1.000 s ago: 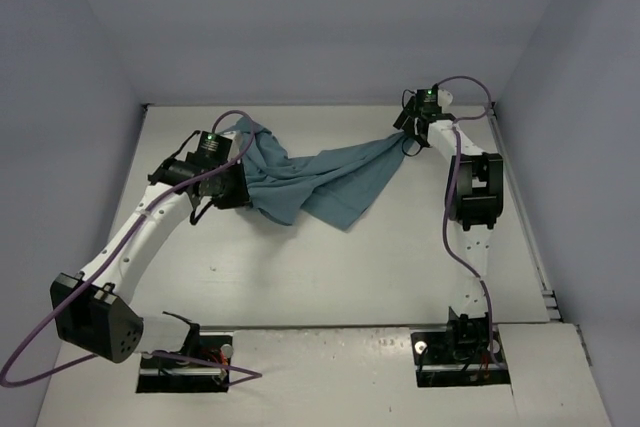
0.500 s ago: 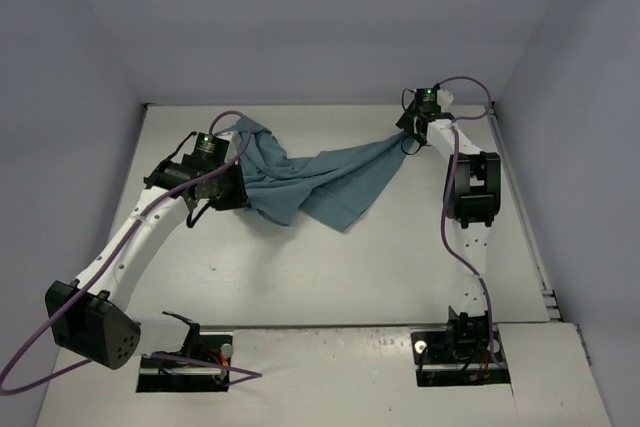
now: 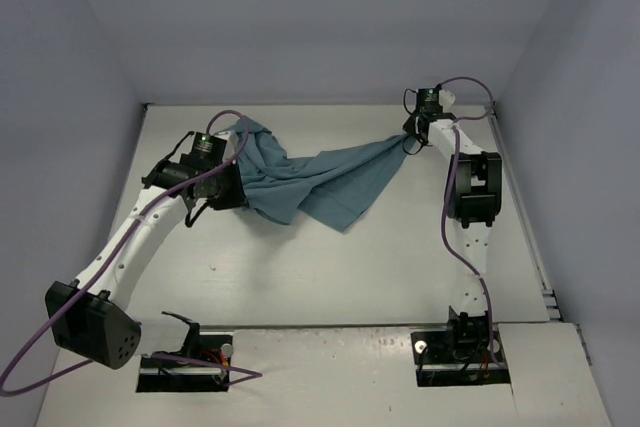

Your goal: Fold and stack the t-shirts

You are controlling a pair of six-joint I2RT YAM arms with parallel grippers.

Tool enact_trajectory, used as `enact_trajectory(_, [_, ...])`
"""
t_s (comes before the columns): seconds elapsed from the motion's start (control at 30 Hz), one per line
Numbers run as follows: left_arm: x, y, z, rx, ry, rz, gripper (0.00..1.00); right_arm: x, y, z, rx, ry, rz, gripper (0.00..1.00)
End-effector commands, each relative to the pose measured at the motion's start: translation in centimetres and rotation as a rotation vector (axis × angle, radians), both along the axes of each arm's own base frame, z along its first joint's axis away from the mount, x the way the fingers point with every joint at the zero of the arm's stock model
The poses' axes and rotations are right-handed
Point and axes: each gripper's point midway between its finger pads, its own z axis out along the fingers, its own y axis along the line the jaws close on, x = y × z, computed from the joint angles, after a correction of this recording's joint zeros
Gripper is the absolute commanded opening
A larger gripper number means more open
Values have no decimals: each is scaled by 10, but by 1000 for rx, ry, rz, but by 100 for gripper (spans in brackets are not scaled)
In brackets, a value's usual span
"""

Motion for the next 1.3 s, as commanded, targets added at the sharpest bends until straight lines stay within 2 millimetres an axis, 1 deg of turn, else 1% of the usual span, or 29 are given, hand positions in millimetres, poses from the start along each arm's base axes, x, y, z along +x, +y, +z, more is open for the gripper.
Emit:
enact_trajectory(0.0, [13, 11, 27, -12, -88, 32, 0, 18, -9, 77, -37, -160, 21, 0])
enact_trajectory(0.03, [18, 14, 30, -9, -96, 42, 0, 21, -9, 92, -45, -186, 34, 0])
enact_trajectory(0.1, [32, 20, 43, -13, -127, 66, 0, 27, -6, 131, -63, -258, 70, 0])
enact_trajectory(0.17, [57, 35, 64, -20, -173, 130, 0, 31, -5, 180, -80, -348, 100, 0])
enact_trajectory(0.2, [70, 47, 73, -22, -194, 170, 0, 32, -6, 198, -88, -384, 108, 0])
enact_trajectory(0.23, [86, 54, 101, -33, -262, 188, 0, 32, -7, 221, -98, -426, 115, 0])
enact_trajectory(0.3, [117, 63, 123, -46, -310, 207, 0, 35, -7, 283, -134, -552, 141, 0])
enact_trajectory(0.33, [134, 69, 146, -62, -363, 218, 0, 34, -5, 316, -144, -620, 163, 0])
enact_trajectory(0.37, [147, 80, 200, -91, -495, 238, 0, 33, -6, 339, -151, -669, 164, 0])
enact_trajectory(0.4, [161, 84, 208, -107, -513, 242, 0, 29, -6, 375, -165, -747, 171, 0])
enact_trajectory(0.43, [177, 90, 231, -127, -571, 253, 0, 23, -6, 410, -179, -824, 177, 0])
enact_trajectory(0.47, [190, 100, 273, -151, -685, 272, 0, 13, -5, 443, -194, -899, 180, 0])
enact_trajectory(0.5, [193, 102, 301, -187, -758, 262, 0, 3, -5, 470, -202, -959, 182, 0])
enact_trajectory(0.53, [192, 100, 324, -230, -822, 240, 0, -20, -4, 517, -210, -1076, 181, 0])
enact_trajectory(0.57, [191, 103, 348, -280, -898, 229, 0, -41, -2, 549, -211, -1152, 186, 0])
enact_trajectory(0.6, [184, 108, 372, -329, -971, 225, 0, -58, 0, 569, -212, -1200, 194, 0])
enact_trajectory(0.63, [173, 113, 392, -364, -1024, 224, 0, -71, 1, 581, -219, -1223, 203, 0])
enact_trajectory(0.67, [164, 113, 406, -373, -1067, 200, 0, -85, 3, 590, -230, -1238, 211, 0])
enact_trajectory(0.73, [140, 109, 425, -359, -1128, 134, 0, -122, 4, 607, -275, -1254, 233, 0])
enact_trajectory(0.8, [102, 104, 451, -331, -1210, 84, 0, -148, 3, 613, -316, -1252, 244, 0])
enact_trajectory(0.87, [70, 98, 468, -307, -1269, 43, 0, -180, 0, 619, -365, -1253, 253, 0])
enact_trajectory(0.93, [51, 95, 479, -305, -1299, 23, 0, -220, -3, 637, -402, -1294, 244, 0])
enact_trajectory(0.97, [40, 92, 485, -307, -1316, 9, 0, -234, -5, 639, -431, -1298, 242, 0])
enact_trajectory(1.0, [29, 89, 491, -308, -1334, -1, 0, -240, -6, 636, -442, -1289, 239, 0])
enact_trajectory(1.03, [20, 86, 497, -306, -1355, -17, 0, -253, -9, 639, -459, -1295, 226, 0])
enact_trajectory(1.1, [7, 82, 505, -312, -1381, -31, 0, -281, -14, 649, -489, -1321, 203, 0])
enact_trajectory(1.13, [-3, 79, 511, -312, -1403, -43, 0, -285, -17, 649, -505, -1317, 192, 0])
enact_trajectory(1.23, [-20, 74, 521, -315, -1439, -59, 0, -315, -21, 662, -533, -1342, 170, 0])
enact_trajectory(1.27, [-25, 72, 524, -317, -1450, -63, 0, -321, -22, 665, -538, -1348, 165, 0])
